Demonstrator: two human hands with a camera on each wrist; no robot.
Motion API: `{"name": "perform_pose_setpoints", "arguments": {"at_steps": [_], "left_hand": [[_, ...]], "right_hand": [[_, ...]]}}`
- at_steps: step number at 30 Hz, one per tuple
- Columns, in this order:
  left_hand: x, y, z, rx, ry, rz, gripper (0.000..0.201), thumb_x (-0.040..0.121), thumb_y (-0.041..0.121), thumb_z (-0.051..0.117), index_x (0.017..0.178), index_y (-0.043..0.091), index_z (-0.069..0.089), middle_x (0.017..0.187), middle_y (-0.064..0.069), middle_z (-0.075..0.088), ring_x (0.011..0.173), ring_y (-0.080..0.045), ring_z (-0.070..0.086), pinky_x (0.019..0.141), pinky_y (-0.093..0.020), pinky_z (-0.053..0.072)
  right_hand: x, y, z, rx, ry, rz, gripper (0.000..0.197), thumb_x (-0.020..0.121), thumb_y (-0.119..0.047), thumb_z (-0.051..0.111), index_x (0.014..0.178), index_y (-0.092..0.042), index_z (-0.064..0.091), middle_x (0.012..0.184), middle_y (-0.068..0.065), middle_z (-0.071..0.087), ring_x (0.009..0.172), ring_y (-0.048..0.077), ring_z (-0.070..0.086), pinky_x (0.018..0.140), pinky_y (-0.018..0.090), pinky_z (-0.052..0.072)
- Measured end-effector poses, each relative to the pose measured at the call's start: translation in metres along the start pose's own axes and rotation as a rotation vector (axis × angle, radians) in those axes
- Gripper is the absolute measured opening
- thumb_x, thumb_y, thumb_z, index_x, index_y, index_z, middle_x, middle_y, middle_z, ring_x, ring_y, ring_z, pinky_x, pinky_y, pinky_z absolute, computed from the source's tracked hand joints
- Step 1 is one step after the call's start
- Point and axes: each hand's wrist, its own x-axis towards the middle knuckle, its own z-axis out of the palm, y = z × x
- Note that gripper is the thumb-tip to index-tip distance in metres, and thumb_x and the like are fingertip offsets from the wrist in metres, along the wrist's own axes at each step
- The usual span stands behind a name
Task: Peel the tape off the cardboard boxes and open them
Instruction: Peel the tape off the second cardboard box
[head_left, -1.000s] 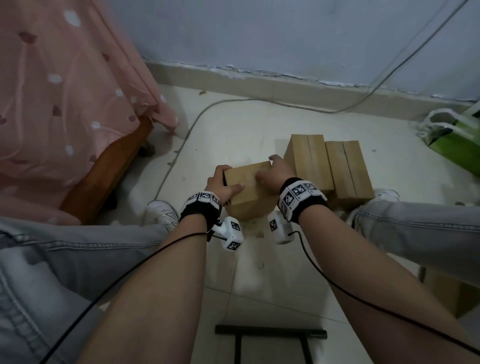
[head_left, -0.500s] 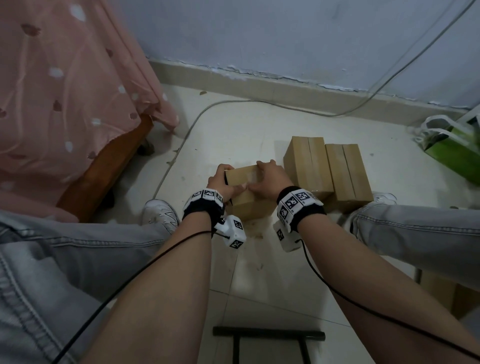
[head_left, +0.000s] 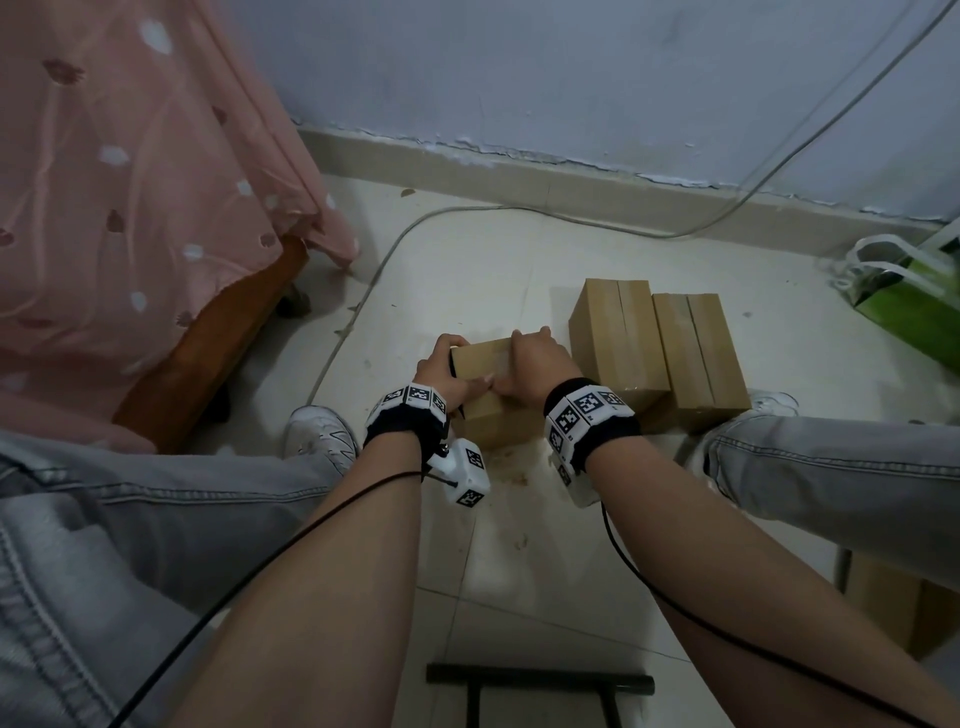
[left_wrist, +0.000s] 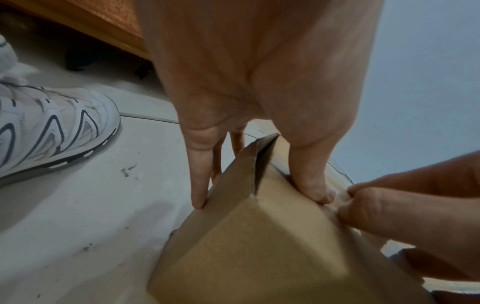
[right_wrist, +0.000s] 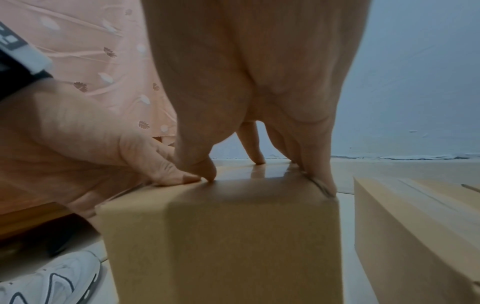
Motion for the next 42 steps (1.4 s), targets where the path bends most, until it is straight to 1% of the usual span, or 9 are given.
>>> {"name": "perform_pose_setpoints", "arguments": {"at_steps": [11, 14, 18, 23, 26, 29, 35, 39, 42], "left_hand": [[-0.006, 0.002, 0.002, -0.017, 0.001, 0.023, 0.06, 0.057, 0.05, 0.076, 0.107, 0.044, 0.043, 0.114, -0.009, 0.061, 0.099, -0.031, 0.063, 0.068, -0.038, 0.059], [-0.007, 0.002, 0.004, -0.009, 0.013, 0.011, 0.065, 0.05, 0.059, 0.074, 0.106, 0.048, 0.042, 0.114, -0.009, 0.06, 0.101, -0.033, 0.062, 0.072, -0.043, 0.059], [-0.006, 0.003, 0.002, -0.038, -0.009, 0.012, 0.064, 0.055, 0.055, 0.079, 0.106, 0.047, 0.042, 0.115, -0.008, 0.059, 0.099, -0.031, 0.062, 0.071, -0.044, 0.061], [-0.003, 0.0, 0.001, -0.081, 0.002, 0.006, 0.058, 0.067, 0.045, 0.083, 0.11, 0.044, 0.043, 0.114, -0.007, 0.062, 0.101, -0.03, 0.062, 0.076, -0.052, 0.06], [-0.002, -0.003, 0.001, -0.128, 0.002, -0.003, 0.056, 0.075, 0.035, 0.082, 0.116, 0.04, 0.044, 0.113, -0.009, 0.064, 0.1, -0.03, 0.063, 0.079, -0.051, 0.059], [-0.002, -0.003, 0.002, -0.122, 0.007, -0.006, 0.057, 0.075, 0.034, 0.081, 0.117, 0.039, 0.043, 0.113, -0.01, 0.063, 0.1, -0.03, 0.062, 0.079, -0.05, 0.059], [-0.004, -0.002, 0.003, -0.096, 0.015, 0.002, 0.058, 0.076, 0.034, 0.081, 0.12, 0.036, 0.043, 0.111, -0.01, 0.063, 0.097, -0.031, 0.064, 0.076, -0.046, 0.06], [-0.003, -0.002, 0.003, -0.1, 0.017, 0.009, 0.054, 0.077, 0.033, 0.081, 0.117, 0.037, 0.044, 0.112, -0.009, 0.064, 0.095, -0.029, 0.064, 0.075, -0.044, 0.06], [-0.003, -0.002, 0.002, -0.103, 0.008, 0.007, 0.054, 0.078, 0.031, 0.081, 0.116, 0.037, 0.044, 0.112, -0.009, 0.064, 0.095, -0.031, 0.064, 0.074, -0.044, 0.06]], "right_hand": [[-0.008, 0.001, 0.0, -0.014, 0.094, -0.004, 0.035, 0.089, -0.033, 0.059, 0.114, -0.009, 0.054, 0.117, 0.017, 0.051, 0.088, 0.033, 0.061, 0.07, 0.033, 0.044], [-0.009, 0.008, -0.005, 0.046, 0.065, -0.038, 0.044, 0.089, -0.045, 0.056, 0.116, -0.011, 0.055, 0.115, 0.015, 0.053, 0.096, 0.031, 0.058, 0.078, 0.035, 0.046], [-0.01, 0.012, -0.01, 0.029, 0.026, -0.081, 0.057, 0.086, -0.051, 0.063, 0.125, -0.012, 0.052, 0.119, 0.017, 0.051, 0.102, 0.032, 0.058, 0.089, 0.037, 0.047], [-0.019, 0.009, -0.006, 0.131, 0.134, -0.071, 0.032, 0.089, -0.031, 0.065, 0.115, -0.013, 0.063, 0.139, 0.016, 0.042, 0.105, 0.032, 0.06, 0.092, 0.041, 0.05], [-0.025, 0.006, 0.001, 0.078, 0.185, -0.122, 0.02, 0.095, -0.019, 0.055, 0.105, -0.011, 0.069, 0.158, 0.011, 0.025, 0.131, 0.031, 0.043, 0.109, 0.04, 0.037], [-0.03, 0.0, 0.003, -0.025, 0.218, -0.207, 0.025, 0.096, -0.014, 0.051, 0.115, -0.008, 0.067, 0.156, 0.009, 0.03, 0.141, 0.026, 0.029, 0.119, 0.037, 0.015], [-0.036, -0.008, 0.004, -0.042, 0.228, -0.207, 0.03, 0.092, 0.006, 0.047, 0.122, 0.005, 0.049, 0.136, 0.017, 0.032, 0.113, 0.028, 0.048, 0.096, 0.027, 0.044], [-0.041, -0.007, 0.0, -0.027, 0.238, -0.138, 0.033, 0.089, 0.014, 0.04, 0.121, 0.01, 0.045, 0.131, 0.022, 0.031, 0.094, 0.024, 0.048, 0.072, 0.019, 0.034], [-0.038, -0.002, -0.002, 0.063, 0.266, -0.011, 0.043, 0.087, 0.017, 0.044, 0.128, 0.012, 0.035, 0.135, 0.021, 0.024, 0.081, 0.02, 0.046, 0.071, 0.02, 0.036]]}}
